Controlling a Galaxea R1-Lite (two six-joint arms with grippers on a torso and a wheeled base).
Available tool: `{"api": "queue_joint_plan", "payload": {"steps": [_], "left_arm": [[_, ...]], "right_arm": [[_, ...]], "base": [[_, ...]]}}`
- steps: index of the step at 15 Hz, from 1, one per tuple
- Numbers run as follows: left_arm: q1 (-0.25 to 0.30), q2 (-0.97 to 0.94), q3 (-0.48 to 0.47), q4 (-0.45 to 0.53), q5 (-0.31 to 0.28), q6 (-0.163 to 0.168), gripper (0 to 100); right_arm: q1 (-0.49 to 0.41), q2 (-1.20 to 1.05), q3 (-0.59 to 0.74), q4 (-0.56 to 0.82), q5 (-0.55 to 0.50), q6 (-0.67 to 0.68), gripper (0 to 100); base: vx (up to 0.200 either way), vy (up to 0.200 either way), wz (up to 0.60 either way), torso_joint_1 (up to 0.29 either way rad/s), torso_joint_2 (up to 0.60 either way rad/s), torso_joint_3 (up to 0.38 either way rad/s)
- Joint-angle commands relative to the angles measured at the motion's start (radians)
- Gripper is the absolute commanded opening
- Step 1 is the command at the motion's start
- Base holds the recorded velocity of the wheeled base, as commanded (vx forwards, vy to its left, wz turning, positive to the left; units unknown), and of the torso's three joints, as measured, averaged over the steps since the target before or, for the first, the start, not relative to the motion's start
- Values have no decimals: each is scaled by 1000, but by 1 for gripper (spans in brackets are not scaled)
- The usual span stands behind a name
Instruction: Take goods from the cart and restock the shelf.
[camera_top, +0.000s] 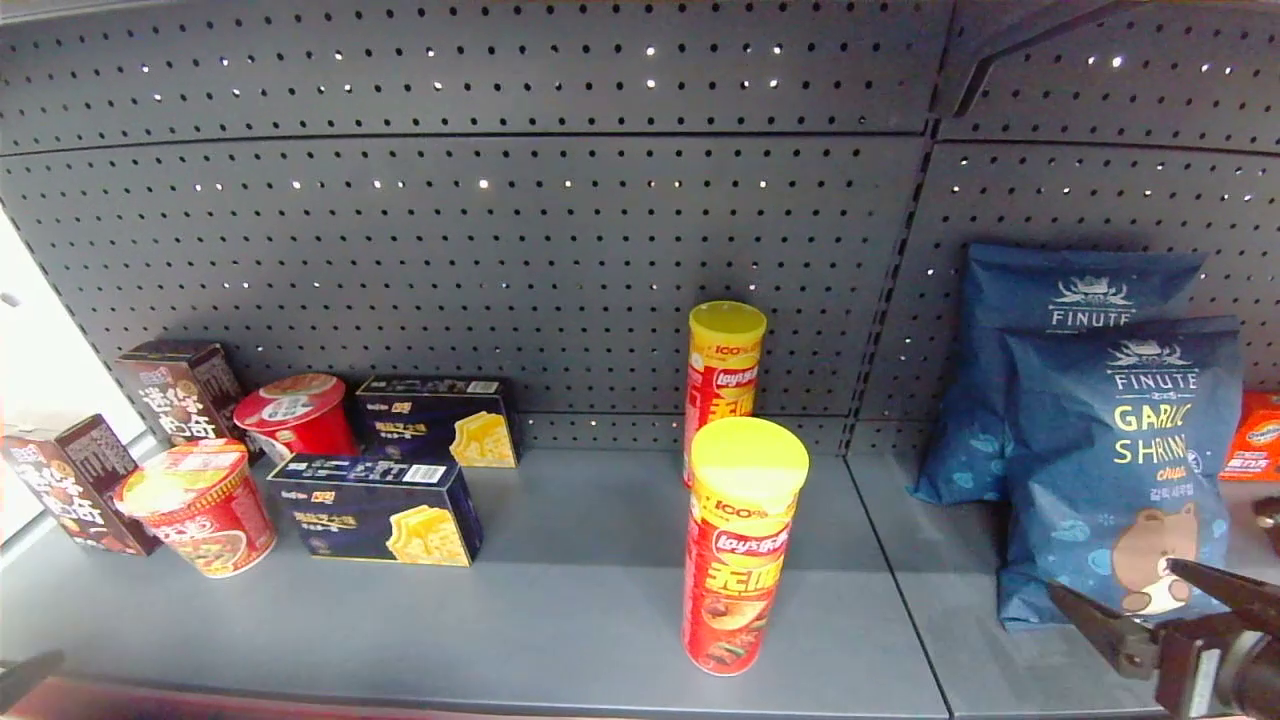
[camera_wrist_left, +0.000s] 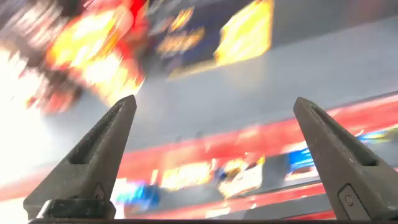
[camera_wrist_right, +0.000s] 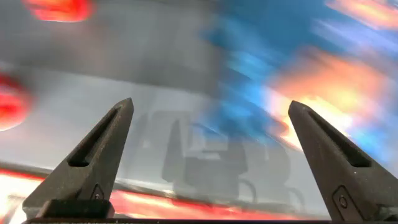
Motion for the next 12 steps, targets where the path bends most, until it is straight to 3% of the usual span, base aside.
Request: {"api": "queue_joint_plan", "payload": {"steps": [1,2,4,5,7,9,12], "left_arm": [[86,-280,66,156,71,-7,100],[131,-391,69,254,67,-13,100],[144,-475,58,295,50,-17,100],[144,-477,58,294,33,-30,100],[146,-478,59,289,-21,-20,100],[144,-478,59,289,-33,4,100],[144,-477,61,288,-153,-7,100]], "right_arm": [[-274,-327,121,136,1,5,100],[-401,-430,175,171,1,5,100],[-487,-593,203,259,4,5,100],[-486,-669,203,315,14,0,100],[-447,-919,183,519,127,-26,100],[-444,-965,166,553,271,-67,100],[-424,-990,166,555,316,-96,100]], "base": [[0,0,0,0,0,0],[0,0,0,0,0,0],[0,0,0,0,0,0],[0,0,0,0,0,0],[0,0,0,0,0,0],[0,0,0,0,0,0],[0,0,0,0,0,0]]}}
